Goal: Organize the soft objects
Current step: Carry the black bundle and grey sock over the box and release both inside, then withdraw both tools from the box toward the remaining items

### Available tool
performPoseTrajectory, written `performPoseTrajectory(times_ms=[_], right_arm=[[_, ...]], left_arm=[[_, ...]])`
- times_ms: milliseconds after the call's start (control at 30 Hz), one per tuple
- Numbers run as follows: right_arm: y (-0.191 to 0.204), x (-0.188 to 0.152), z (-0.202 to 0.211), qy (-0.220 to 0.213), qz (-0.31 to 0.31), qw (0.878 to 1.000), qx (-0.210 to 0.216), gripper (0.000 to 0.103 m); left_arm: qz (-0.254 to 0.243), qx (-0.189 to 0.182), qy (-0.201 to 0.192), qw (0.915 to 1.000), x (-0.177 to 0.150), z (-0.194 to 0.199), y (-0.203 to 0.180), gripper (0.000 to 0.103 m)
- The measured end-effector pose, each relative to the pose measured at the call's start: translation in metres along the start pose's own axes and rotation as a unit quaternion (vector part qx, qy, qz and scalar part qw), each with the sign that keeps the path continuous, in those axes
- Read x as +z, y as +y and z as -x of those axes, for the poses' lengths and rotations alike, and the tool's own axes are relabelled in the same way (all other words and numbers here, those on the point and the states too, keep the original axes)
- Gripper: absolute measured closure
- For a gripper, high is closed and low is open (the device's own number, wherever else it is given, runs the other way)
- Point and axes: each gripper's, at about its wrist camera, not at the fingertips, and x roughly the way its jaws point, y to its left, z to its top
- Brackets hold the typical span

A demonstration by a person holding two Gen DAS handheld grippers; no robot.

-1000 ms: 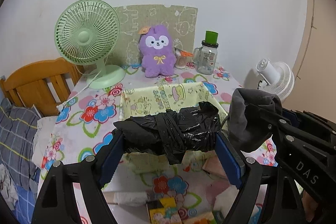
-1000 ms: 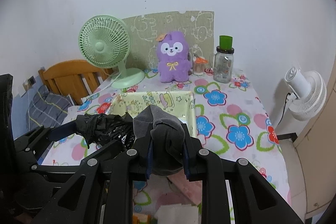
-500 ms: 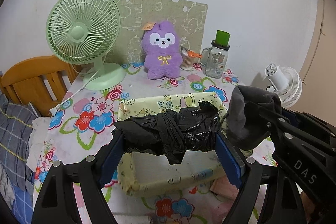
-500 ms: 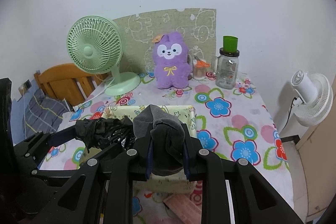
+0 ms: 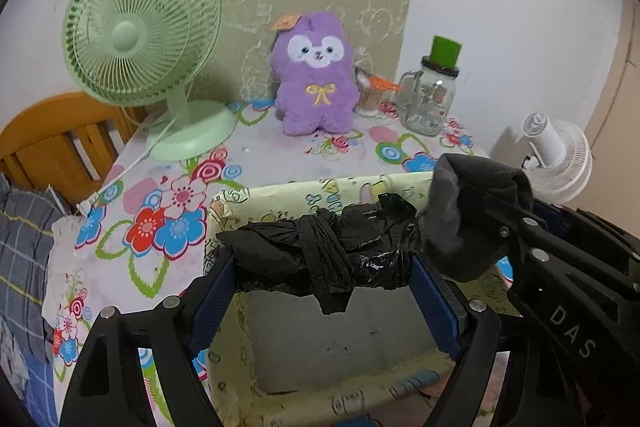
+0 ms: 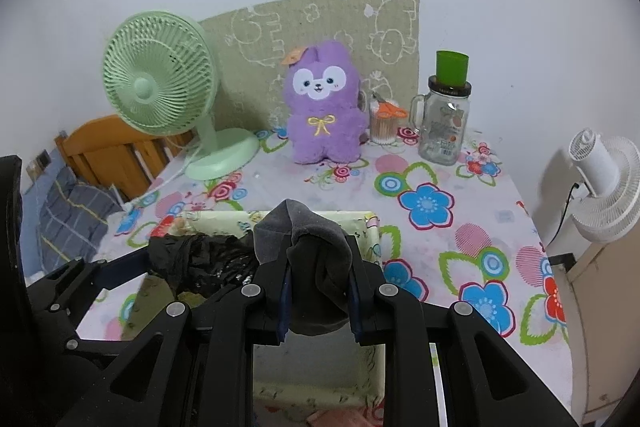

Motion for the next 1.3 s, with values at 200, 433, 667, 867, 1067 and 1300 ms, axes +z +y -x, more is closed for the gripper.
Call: performPoseTrajectory(times_ms=[200,433,667,867,1067,1300], right_arm=[[0.000,0.002,-0.019,0.010,0.005,1.000,-0.007,0.078],[0.000,0.001,-0.028,0.020,0.006,1.000,-0.013,0.072],[-0.002,-0.003,-0.019,0.002,-0.006,1.000,-0.013,0.027],[-0.003,-0.004,-0.013,0.008,-0.004,1.000,-0.020,0.026],[-0.008,-0.009,-0.005,0.017,-0.009,0.999,-0.034,0.026],[-0.009,-0.018,0.011,0.011,-0.016,0.999,-0.035,0.025]], left_arm=[[0.014,-0.001,0.024,0.9996,0.001,-0.020,0.007,0.014],[0.005,0.006,0.033,0.9994,-0.001,-0.024,0.004,0.009],[-0.001,0.015,0.027,0.9995,-0.001,-0.020,0.004,0.004],[-0.016,0.020,0.019,0.9995,-0.002,-0.012,-0.002,0.004],[-0.024,0.025,0.010,0.9993,-0.007,-0.001,-0.008,0.004],[-0.025,0.023,0.004,0.9994,-0.014,0.013,-0.011,0.004]])
